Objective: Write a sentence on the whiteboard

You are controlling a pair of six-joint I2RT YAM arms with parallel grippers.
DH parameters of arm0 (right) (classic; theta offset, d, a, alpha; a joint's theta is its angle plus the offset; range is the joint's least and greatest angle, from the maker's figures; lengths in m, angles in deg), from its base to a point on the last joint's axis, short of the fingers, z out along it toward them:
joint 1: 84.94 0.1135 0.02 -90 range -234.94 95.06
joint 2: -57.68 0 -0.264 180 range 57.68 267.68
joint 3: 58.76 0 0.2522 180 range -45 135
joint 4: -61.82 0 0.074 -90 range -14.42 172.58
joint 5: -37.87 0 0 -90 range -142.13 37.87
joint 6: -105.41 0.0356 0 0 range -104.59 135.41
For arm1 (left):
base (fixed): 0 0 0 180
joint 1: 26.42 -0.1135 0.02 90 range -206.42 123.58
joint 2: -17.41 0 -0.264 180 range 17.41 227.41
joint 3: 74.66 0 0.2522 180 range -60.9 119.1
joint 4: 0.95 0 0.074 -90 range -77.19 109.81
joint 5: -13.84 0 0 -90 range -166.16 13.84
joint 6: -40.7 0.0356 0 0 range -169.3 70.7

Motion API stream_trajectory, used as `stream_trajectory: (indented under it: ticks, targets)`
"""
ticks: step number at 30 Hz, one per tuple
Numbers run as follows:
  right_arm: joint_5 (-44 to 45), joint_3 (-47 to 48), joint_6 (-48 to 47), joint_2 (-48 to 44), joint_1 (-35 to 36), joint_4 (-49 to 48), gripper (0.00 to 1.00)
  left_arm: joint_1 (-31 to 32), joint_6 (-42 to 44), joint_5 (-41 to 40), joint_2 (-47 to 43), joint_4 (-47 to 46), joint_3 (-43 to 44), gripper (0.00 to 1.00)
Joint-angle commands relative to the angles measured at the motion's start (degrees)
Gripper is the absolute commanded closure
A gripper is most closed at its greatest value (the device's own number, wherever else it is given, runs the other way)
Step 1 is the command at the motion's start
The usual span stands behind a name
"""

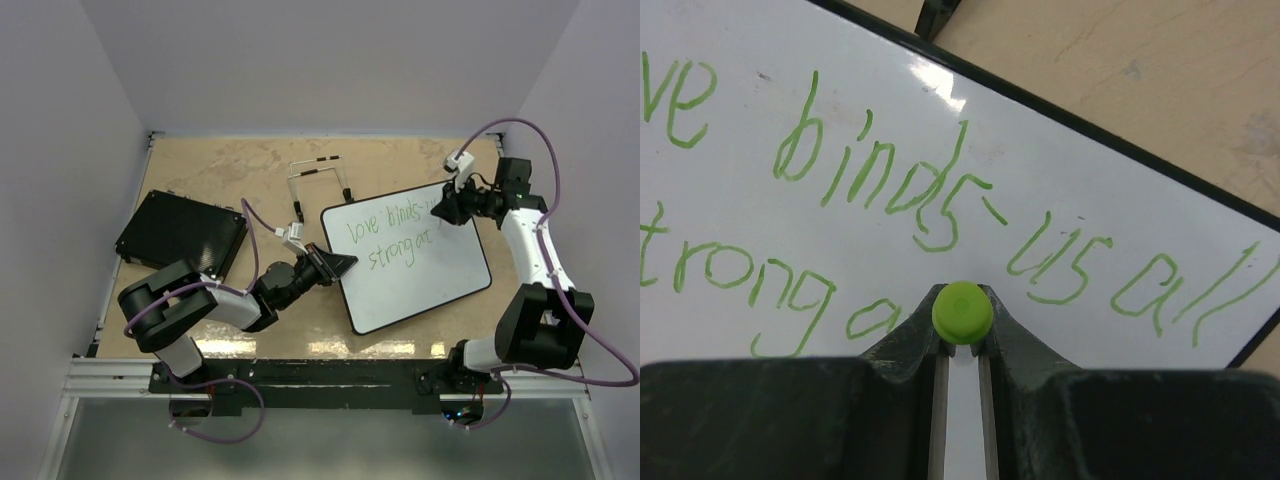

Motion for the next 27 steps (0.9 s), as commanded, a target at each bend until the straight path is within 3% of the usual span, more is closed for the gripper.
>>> stream_trajectory:
  ticks: [1,10,27]
  targets:
    - [-4.52,5.45,-2.23,-3.49,-3.02,3.76,1.0,-0.29,4.99,-0.26,0.24,-5.6,-0.51,1.0]
    - [-5.32,0.8,-2.59,-9.55,-4.43,2.37,1.0,-0.29,5.6,0.44,0.86,-6.92,-1.47,1.0]
    - [-10.5,-5.71,-1.0,-12.45,-6.02,-1.59,1.0,-0.38,6.75,0.71,-0.9,-5.42,-2.0,1.0]
